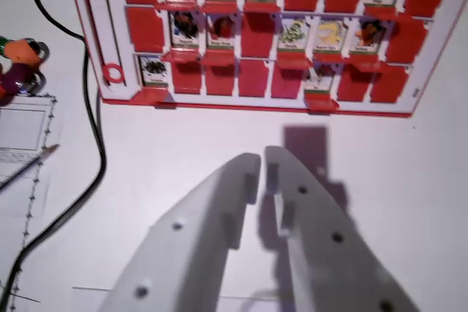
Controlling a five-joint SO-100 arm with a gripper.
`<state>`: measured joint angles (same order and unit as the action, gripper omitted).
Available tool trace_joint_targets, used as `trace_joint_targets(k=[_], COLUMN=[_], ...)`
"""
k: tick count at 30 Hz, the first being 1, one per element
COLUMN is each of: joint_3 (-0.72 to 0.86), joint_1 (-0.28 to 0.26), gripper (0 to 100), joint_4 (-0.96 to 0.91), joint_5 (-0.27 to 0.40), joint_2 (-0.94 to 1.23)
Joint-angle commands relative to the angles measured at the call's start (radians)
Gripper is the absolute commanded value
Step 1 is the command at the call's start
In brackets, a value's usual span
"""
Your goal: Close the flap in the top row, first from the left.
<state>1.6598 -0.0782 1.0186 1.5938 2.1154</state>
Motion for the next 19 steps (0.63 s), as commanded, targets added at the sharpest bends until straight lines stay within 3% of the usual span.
trace_joint_targets(k=[1,19], joint_3=[0.011,0.046], joint_1=[0.017,0.035], gripper=[0,0], joint_4=[-0.017,-0.029], joint_5=[0.011,0.003], joint_2=[0.118,0.152])
